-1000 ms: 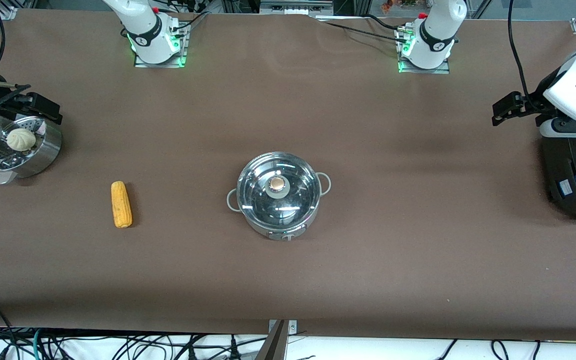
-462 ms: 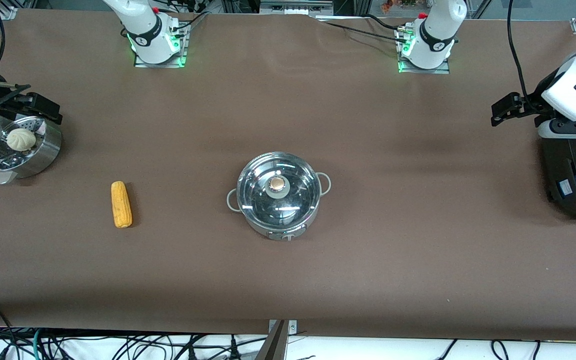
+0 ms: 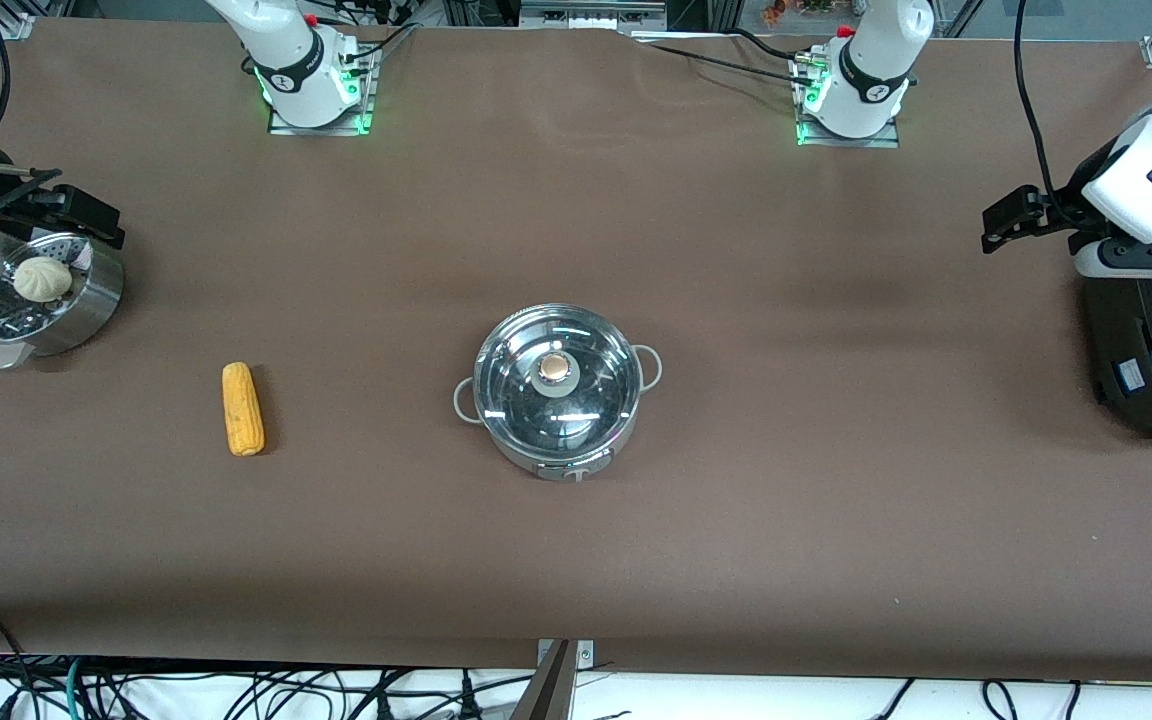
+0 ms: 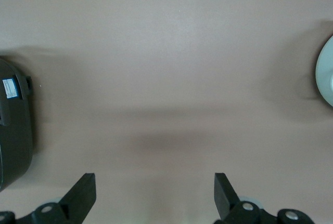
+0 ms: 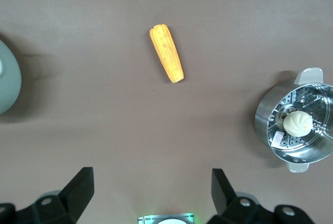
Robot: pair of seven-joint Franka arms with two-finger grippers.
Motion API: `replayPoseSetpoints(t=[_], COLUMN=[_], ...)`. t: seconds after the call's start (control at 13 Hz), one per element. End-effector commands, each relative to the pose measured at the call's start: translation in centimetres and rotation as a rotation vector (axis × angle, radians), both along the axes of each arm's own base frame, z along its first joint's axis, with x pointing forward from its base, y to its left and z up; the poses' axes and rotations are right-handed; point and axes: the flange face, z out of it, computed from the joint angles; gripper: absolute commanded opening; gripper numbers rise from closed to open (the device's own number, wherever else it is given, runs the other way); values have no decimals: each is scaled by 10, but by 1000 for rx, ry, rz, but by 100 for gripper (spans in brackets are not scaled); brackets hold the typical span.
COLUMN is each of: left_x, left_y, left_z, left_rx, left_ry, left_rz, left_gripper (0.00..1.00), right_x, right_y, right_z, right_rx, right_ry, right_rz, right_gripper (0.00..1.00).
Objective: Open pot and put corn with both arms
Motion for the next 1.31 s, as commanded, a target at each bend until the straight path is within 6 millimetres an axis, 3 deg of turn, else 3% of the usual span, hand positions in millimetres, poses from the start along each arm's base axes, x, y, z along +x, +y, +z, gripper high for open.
replayPoseSetpoints(t=[0.0,0.15,0.31,0.38,0.54,0.69,0.92,1.0,1.23], left_x=[2,3,5,8,36,63,82,79,59], left_y=[1,-17,-51,-77,-139,-194,-275,-319,-405], left_z=[4,3,-6,-19,-35,-50,-83,-102,-157], left_rx=[13,-21,-120,-142,-176,-217,-277,-306,-181], left_ry=[-1,4,29,49,30,-47,-177,-239,-350], left_rz=[-19,-40,-67,-104,-205,-276,-324,-333,-390], left_gripper=[100,100,100,100,100,100,100,100,100], right_x=[0,10,39,47,78,95,80,70,64], right_y=[-1,-10,-7,-13,-18,-18,-20,-24,-62], right_z=[1,-9,-64,-78,-160,-231,-322,-346,-390], right_rx=[11,5,14,26,73,83,91,93,109], right_ry=[-5,-14,40,43,89,65,-20,-48,-68], right_rz=[-10,-12,4,24,160,195,366,422,524], right_gripper=[100,100,100,100,100,100,100,100,100])
